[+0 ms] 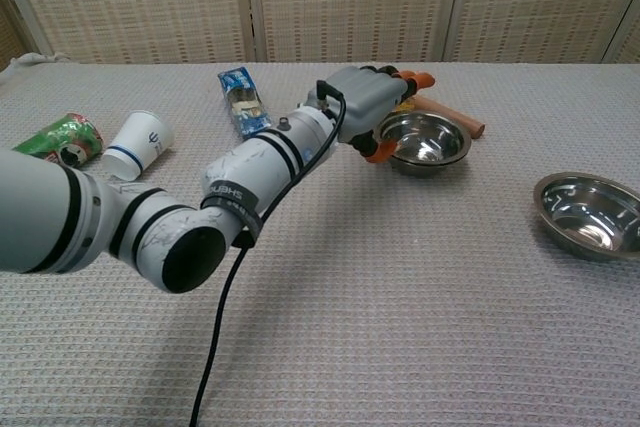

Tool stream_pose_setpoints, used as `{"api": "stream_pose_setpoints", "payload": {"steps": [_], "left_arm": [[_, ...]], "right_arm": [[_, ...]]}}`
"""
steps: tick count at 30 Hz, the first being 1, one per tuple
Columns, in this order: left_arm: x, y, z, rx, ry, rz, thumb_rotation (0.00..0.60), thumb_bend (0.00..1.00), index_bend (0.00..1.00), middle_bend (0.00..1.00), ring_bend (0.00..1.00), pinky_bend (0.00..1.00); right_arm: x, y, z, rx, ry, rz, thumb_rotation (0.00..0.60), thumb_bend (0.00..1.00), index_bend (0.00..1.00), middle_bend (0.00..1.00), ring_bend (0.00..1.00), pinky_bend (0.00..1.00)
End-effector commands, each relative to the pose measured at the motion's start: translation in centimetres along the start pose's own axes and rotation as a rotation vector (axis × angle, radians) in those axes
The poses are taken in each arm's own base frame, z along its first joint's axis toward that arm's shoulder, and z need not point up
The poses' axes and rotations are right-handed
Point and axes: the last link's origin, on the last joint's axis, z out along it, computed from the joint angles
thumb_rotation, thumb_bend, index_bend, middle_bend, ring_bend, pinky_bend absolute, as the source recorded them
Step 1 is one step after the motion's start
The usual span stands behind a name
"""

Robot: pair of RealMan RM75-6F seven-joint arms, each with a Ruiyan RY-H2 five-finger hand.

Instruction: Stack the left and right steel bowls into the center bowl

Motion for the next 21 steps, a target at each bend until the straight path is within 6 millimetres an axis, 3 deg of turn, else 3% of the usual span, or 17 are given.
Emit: {"api": "stream_pose_setpoints", "payload": {"steps": [1, 6, 16, 21], "left_arm": [[0.1, -0.3, -0.6, -0.018, 0.026, 0.013, 0.600, 0.44, 0.00, 0.00, 0.00, 0.08], [-0.4, -1.9, -3.3, -0.030, 0.017, 0.026, 0.600, 0.44, 0.00, 0.00, 0.00, 0.08], [1.4, -10.1, -16.4, 0.135, 0.002, 0.092, 0.600, 0.44, 0.00, 0.00, 0.00, 0.08], [2.0, -12.5, -20.4, 0.214, -0.035, 0.100, 0.600, 0.44, 0.00, 0.00, 0.00, 0.08]], "right_arm": [[-0.2, -0.2, 0.0, 0.009, -0.007, -0.003, 0.600, 0.07, 0.00, 0.00, 0.00, 0.00], [-1.1, -1.1, 0.1, 0.047, -0.042, -0.028, 0.600, 0.07, 0.00, 0.00, 0.00, 0.00], [-5.8, -5.5, 2.3, 0.224, -0.253, -0.148, 0.600, 0.07, 0.00, 0.00, 0.00, 0.00], [-8.2, -7.3, 3.1, 0.274, -0.314, -0.188, 0.600, 0.07, 0.11, 0.00, 0.00, 0.00]]}}
